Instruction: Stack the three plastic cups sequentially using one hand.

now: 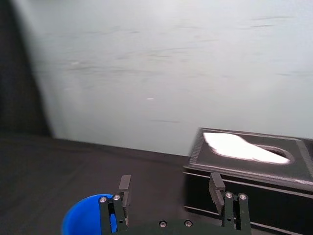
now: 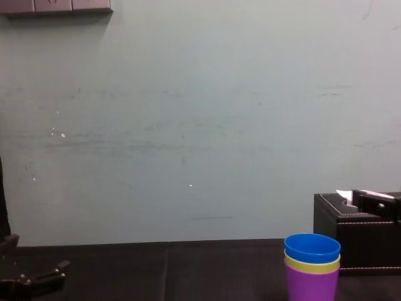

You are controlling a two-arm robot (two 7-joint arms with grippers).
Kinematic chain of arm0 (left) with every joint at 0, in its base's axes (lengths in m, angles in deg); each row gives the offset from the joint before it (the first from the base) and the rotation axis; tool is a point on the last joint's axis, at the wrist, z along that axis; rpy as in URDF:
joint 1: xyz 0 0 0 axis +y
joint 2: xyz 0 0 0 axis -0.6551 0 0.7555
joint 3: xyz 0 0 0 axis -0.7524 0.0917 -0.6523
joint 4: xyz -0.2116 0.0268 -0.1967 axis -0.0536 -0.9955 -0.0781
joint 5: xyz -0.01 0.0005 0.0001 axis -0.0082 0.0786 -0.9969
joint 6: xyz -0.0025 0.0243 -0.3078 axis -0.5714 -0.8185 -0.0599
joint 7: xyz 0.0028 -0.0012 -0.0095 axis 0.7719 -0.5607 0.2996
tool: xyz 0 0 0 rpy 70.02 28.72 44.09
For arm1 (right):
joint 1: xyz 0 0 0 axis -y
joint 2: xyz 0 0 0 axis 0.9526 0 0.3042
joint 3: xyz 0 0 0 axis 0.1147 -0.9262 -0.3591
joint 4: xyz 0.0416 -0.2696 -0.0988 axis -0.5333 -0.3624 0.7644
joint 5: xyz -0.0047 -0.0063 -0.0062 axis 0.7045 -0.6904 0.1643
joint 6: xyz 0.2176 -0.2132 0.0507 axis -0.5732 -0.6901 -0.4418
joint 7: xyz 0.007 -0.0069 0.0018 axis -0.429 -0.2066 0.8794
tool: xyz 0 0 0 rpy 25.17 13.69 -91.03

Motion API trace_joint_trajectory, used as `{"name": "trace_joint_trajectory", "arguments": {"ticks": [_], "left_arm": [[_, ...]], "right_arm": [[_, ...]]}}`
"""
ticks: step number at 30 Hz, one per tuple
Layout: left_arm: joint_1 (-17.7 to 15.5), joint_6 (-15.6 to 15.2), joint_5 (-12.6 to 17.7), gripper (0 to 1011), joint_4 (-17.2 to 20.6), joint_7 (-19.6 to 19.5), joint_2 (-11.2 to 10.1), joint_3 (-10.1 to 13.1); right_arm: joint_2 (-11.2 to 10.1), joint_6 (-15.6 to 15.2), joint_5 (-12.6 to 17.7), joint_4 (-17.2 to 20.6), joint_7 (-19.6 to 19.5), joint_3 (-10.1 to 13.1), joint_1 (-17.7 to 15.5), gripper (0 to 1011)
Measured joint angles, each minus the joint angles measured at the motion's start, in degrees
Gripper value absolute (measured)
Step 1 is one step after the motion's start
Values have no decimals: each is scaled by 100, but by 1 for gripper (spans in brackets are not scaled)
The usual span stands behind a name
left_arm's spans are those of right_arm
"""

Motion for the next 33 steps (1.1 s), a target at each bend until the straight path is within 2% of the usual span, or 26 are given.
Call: {"name": "trace_joint_trajectory", "arguments": {"ticks": [2, 6, 12, 19, 33], "left_arm": [[0, 0, 0, 1011, 0, 0, 0, 0], [0, 0, 0, 1011, 0, 0, 0, 0], [0, 0, 0, 1011, 0, 0, 0, 0], [0, 0, 0, 1011, 0, 0, 0, 0], [0, 0, 0, 1011, 0, 0, 0, 0]], "right_arm": [[145, 55, -151, 17, -336, 61, -100, 1000], [334, 29, -353, 20, -727, 113, -211, 1000], [528, -122, -587, -75, -1055, 135, -282, 1000], [627, -412, -647, -134, -1148, 237, -288, 1000], [621, -385, -663, -136, -1149, 204, -286, 1000]]}}
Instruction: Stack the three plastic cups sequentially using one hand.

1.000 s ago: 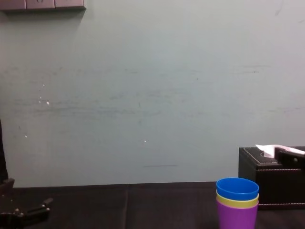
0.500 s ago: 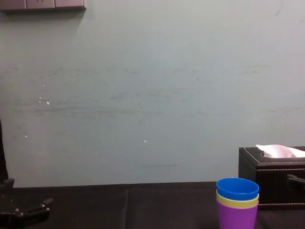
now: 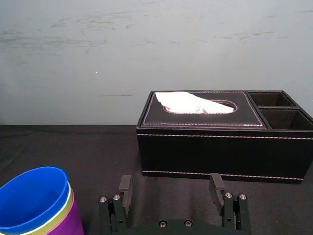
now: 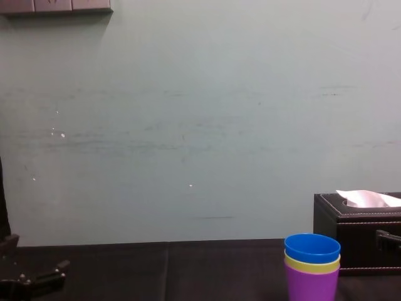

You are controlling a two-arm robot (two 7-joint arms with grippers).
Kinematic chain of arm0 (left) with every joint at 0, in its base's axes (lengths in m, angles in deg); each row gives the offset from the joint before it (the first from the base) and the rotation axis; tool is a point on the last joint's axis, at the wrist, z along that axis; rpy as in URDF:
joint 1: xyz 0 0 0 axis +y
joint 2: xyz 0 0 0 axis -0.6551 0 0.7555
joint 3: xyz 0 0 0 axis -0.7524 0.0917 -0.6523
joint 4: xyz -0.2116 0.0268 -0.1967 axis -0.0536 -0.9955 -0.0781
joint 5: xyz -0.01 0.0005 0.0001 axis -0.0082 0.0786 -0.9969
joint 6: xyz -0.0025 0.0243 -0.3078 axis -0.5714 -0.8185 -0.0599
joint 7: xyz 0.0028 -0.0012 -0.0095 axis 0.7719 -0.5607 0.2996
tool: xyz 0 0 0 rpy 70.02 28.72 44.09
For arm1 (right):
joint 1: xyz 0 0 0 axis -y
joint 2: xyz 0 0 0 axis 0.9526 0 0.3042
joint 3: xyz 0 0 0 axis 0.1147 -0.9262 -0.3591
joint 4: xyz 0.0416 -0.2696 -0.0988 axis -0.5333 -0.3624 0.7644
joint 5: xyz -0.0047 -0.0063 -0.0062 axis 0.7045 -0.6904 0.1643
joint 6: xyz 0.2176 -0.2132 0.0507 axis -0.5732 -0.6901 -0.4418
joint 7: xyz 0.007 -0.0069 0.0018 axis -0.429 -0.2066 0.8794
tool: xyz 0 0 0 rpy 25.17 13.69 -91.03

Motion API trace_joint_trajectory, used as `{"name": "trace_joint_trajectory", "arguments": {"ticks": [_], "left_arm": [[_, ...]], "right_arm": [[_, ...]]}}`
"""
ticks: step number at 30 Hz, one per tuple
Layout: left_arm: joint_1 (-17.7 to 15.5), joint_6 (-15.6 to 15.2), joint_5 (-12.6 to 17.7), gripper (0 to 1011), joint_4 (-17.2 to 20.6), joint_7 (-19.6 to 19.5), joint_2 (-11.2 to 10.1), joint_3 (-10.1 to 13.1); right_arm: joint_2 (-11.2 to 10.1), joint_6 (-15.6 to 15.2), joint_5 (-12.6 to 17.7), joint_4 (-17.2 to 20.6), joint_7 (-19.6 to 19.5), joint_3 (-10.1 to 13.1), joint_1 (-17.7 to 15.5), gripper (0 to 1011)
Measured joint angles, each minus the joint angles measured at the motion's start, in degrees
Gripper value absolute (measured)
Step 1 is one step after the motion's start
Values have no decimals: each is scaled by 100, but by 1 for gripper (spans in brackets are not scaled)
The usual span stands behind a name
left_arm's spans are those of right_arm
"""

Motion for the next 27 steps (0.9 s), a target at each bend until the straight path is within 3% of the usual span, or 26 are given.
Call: {"name": "trace_joint_trajectory", "arguments": {"ticks": [27], "left_arm": [[0, 0, 0, 1011, 0, 0, 0, 0]], "right_arm": [[-7, 22, -16, -4, -3, -16, 7, 1000]]}}
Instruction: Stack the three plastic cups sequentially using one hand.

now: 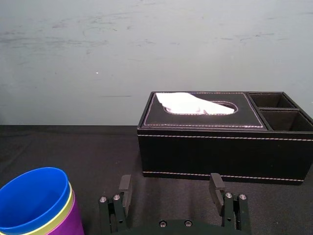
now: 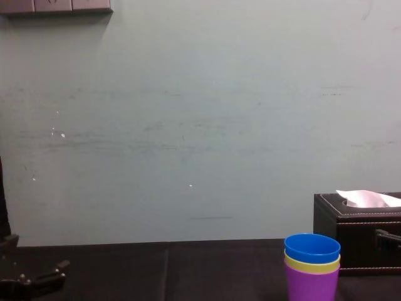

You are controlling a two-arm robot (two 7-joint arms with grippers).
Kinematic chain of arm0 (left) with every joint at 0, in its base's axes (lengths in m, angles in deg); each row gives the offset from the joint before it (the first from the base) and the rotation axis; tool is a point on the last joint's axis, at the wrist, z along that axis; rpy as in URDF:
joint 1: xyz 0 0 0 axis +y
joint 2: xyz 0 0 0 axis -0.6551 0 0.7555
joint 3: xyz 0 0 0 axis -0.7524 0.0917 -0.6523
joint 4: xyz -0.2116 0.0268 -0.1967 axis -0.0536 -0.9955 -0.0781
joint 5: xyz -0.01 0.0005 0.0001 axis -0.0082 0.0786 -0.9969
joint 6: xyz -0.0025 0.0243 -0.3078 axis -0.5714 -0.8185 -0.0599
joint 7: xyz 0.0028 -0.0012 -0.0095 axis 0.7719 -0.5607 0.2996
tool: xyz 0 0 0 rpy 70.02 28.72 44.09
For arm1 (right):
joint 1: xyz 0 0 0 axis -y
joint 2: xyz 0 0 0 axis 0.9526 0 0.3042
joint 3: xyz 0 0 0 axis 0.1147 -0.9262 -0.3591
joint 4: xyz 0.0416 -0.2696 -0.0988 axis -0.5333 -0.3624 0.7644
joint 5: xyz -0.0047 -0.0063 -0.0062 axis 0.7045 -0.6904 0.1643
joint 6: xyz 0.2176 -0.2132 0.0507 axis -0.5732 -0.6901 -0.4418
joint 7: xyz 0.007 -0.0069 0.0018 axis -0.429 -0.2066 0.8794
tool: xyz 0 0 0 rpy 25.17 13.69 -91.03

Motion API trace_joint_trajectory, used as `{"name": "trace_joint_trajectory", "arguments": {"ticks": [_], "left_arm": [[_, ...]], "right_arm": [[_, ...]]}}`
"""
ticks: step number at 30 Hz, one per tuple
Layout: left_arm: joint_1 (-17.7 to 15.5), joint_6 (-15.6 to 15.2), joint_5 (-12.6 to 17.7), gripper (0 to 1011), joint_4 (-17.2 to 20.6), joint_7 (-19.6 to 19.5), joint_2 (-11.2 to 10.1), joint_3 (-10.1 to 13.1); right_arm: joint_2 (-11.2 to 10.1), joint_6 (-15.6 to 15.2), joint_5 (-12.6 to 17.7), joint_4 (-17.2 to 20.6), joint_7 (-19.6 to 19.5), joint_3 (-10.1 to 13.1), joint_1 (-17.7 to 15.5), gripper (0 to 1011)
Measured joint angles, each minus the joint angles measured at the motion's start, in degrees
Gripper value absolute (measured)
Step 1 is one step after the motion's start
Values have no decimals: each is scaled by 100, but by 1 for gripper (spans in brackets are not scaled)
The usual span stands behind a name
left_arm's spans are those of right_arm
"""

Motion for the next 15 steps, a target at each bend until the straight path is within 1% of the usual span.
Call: {"name": "trace_joint_trajectory", "arguments": {"ticks": [15], "left_arm": [[0, 0, 0, 1011, 0, 0, 0, 0]], "right_arm": [[0, 0, 0, 0, -1, 0, 0, 1000]]}}
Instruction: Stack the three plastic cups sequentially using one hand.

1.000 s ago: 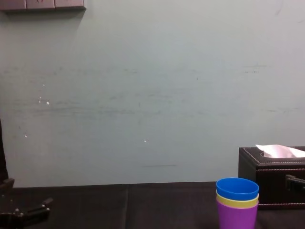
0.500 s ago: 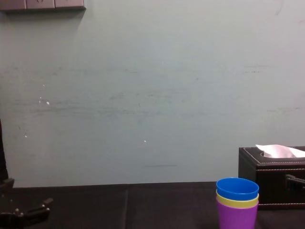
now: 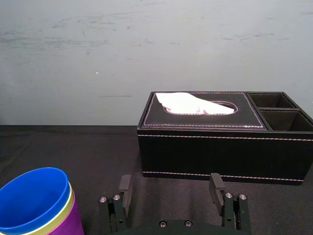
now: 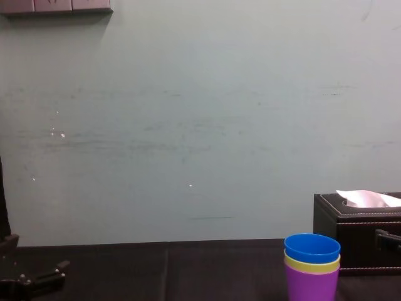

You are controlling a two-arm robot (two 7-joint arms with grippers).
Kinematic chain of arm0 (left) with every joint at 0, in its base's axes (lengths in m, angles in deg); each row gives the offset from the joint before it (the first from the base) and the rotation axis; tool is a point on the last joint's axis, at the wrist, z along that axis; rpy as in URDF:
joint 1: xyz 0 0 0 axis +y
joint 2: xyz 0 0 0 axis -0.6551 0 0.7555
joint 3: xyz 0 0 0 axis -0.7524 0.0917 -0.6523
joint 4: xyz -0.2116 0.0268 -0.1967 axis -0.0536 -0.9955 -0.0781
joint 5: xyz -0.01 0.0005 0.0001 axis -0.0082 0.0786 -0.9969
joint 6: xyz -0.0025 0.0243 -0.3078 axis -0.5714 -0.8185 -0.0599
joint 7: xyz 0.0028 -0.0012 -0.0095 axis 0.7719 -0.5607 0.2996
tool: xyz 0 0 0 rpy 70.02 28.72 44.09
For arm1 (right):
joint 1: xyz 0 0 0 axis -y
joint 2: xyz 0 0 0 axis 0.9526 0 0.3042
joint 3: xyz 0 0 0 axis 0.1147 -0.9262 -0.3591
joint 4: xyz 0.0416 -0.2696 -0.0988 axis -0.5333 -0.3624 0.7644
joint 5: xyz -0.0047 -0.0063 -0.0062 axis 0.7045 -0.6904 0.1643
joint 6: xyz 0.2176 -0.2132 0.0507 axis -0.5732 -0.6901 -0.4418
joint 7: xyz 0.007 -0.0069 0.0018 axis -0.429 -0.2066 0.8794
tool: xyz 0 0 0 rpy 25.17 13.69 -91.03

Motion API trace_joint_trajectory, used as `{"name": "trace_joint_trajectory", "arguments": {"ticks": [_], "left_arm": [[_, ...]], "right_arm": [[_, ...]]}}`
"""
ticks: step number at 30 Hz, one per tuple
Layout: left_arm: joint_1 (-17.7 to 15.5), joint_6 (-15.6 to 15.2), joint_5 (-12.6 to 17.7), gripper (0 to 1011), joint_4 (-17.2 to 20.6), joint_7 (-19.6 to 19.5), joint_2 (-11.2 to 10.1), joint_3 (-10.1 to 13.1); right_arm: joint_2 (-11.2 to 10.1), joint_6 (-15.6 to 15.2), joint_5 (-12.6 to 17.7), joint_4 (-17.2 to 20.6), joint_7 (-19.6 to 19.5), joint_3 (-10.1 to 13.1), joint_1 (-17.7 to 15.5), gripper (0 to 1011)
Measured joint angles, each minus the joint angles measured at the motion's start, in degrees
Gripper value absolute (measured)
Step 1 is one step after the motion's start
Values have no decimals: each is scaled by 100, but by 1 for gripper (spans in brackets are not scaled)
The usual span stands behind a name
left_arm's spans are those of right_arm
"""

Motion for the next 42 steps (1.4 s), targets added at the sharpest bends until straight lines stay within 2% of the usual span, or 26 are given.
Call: {"name": "trace_joint_trajectory", "arguments": {"ticks": [42], "left_arm": [[0, 0, 0, 1011, 0, 0, 0, 0]], "right_arm": [[0, 0, 0, 0, 0, 0, 0, 1000]]}}
